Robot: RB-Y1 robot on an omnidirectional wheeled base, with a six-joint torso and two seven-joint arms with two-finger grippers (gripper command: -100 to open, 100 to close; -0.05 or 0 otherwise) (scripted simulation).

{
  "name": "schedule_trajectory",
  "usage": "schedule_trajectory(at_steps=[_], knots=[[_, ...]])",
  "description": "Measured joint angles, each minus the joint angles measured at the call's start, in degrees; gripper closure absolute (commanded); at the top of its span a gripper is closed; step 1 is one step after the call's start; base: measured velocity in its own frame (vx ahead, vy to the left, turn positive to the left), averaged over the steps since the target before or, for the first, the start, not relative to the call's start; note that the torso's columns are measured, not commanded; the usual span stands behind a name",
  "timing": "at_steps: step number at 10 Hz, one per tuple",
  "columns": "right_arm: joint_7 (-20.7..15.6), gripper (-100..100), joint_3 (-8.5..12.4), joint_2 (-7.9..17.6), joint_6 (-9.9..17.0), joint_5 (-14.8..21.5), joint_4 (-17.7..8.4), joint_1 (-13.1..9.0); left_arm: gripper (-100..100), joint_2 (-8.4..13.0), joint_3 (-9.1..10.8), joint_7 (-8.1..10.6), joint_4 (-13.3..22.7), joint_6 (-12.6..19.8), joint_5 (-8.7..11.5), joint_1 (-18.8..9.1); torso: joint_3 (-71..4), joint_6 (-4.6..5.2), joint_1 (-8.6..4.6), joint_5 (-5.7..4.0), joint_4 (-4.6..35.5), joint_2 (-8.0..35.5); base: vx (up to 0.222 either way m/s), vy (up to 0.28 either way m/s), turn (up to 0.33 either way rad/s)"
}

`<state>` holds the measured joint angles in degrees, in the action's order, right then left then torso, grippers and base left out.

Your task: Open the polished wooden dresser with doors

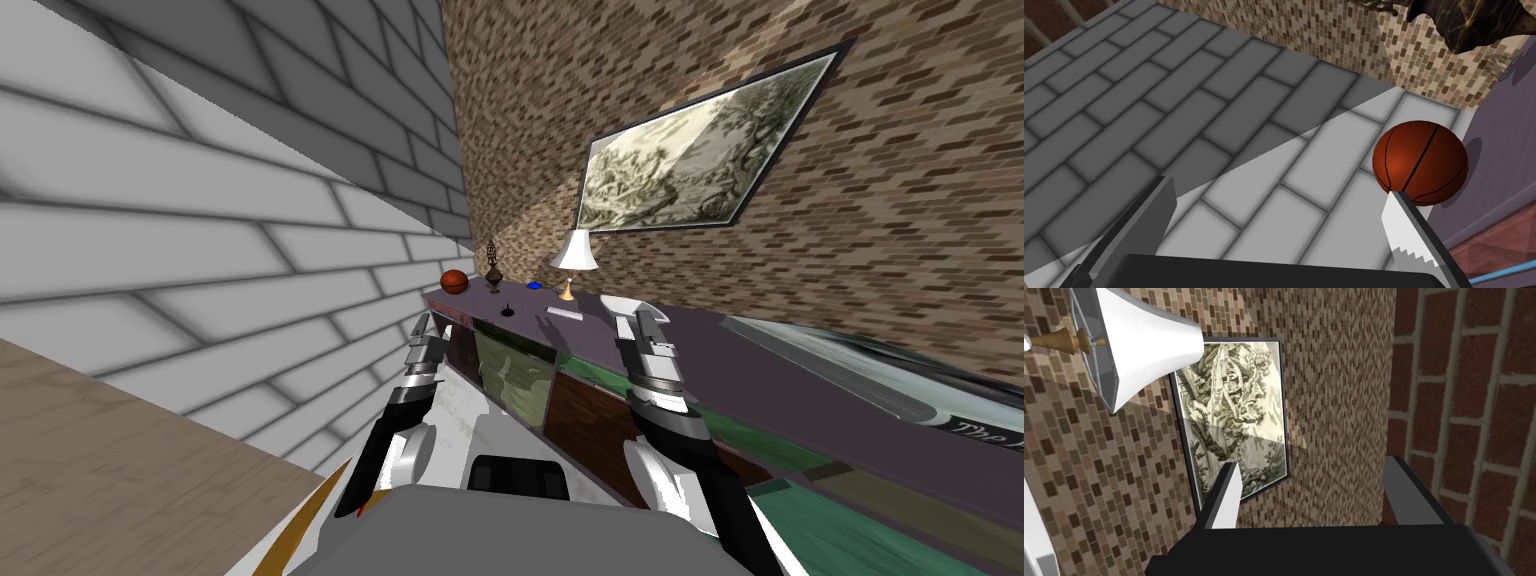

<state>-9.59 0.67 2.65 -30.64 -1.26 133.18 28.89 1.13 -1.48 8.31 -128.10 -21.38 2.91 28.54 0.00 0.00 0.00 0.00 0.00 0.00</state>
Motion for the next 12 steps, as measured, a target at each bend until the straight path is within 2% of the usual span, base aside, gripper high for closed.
schedule_trajectory(at_steps=[2, 9, 10, 12], knots=[[0.0, 0, 0.0, 0.0, 0.0, 0.0, 0.0, 0.0, 0, 0.0, 0.0, 0.0, 0.0, 0.0, 0.0, 0.0, -12.0, 0.0, 0.0, 0.0, 6.0, 5.97, 0.0, 0.0, 0.0], [0.0, 0, 0.0, 0.0, -0.01, 0.0, 0.02, 0.0, 0, 0.0, 0.0, 0.0, -0.02, -0.01, 0.0, 0.0, -70.73, 0.0, 0.0, 0.0, 35.37, 35.39, 0.0, 0.0, 0.0], [0.0, -100, 0.0, 0.0, -0.01, 0.0, 0.02, 0.0, 0, 0.0, 0.0, 0.0, -0.02, -0.01, 0.0, 0.0, -79.19, 0.0, 0.0, 0.0, 39.6, 39.62, 0.002, 0.011, 0.011], [-1.58, -100, 0.16, 2.05, 0.16, 1.47, -0.53, -0.32, 0, 0.0, 0.0, 0.0, 0.01, 0.0, 0.0, 0.0, -84.25, 0.0, 0.08, 0.02, 42.06, 42.1, -0.007, 0.032, 0.011]])
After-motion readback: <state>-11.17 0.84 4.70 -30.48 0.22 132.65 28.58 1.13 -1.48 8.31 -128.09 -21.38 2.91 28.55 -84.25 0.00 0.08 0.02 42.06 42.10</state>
